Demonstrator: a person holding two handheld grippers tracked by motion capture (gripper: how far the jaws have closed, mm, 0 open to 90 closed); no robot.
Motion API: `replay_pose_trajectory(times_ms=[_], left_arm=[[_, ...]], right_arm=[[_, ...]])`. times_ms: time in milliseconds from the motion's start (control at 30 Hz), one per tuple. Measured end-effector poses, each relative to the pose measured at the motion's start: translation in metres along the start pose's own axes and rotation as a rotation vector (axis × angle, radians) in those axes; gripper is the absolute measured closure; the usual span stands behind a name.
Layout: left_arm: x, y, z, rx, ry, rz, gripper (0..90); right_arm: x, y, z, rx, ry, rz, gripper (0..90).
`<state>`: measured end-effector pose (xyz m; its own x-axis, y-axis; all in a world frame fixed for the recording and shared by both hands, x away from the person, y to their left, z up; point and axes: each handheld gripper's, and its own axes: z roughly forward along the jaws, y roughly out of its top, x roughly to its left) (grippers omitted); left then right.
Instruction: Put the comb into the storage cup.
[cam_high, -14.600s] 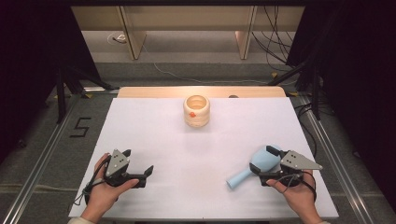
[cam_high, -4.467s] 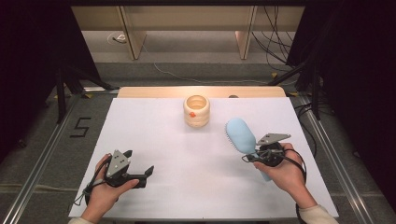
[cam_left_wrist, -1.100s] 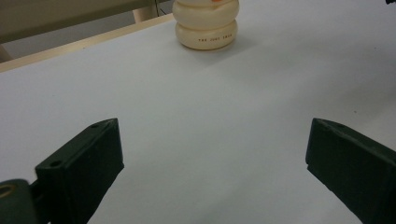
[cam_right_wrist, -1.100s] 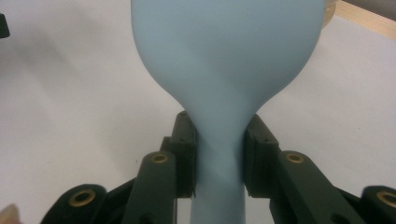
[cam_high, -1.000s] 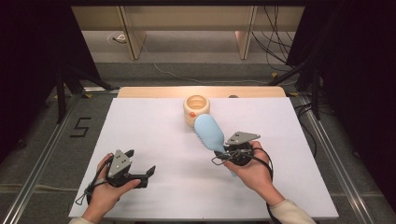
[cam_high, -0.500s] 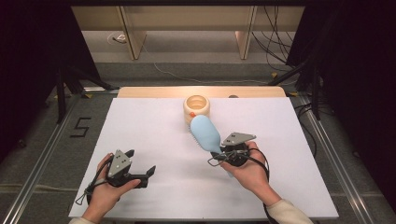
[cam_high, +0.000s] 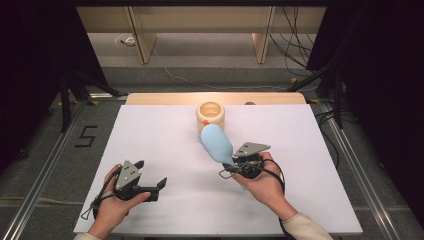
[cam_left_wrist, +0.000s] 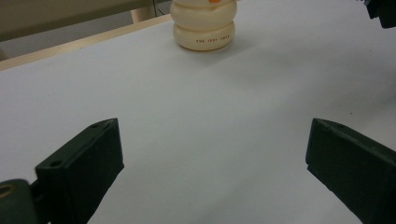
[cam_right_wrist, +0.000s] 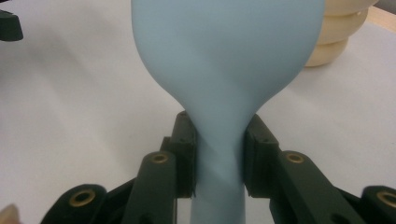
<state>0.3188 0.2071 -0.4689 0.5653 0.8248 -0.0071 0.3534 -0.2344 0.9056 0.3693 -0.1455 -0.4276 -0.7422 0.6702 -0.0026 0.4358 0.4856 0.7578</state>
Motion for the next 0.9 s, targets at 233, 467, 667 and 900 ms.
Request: replay_pose_trajectory(times_ms=[233,467,667,900], left_arm=[[-0.009,0.006,0.003,-0.024,-0.081,-0.042,1.7],[-0.025,0.021,0.011,-0.048,-0.121,-0.056,0.0],[-0.037,0.036,0.023,-0.056,-0.161,-0.049,0.0],[-0.054,0.054,0.040,-0.072,-0.211,-0.049,0.0]], right_arm=[[0.002,0.000,0.003,-0.002,0.002,0.000,70.4],[0.005,0.001,0.006,-0.002,0.006,-0.003,70.4],[0.008,0.001,0.008,-0.002,0.008,-0.008,70.4],[0.009,0.001,0.008,-0.006,0.010,-0.010,70.4]])
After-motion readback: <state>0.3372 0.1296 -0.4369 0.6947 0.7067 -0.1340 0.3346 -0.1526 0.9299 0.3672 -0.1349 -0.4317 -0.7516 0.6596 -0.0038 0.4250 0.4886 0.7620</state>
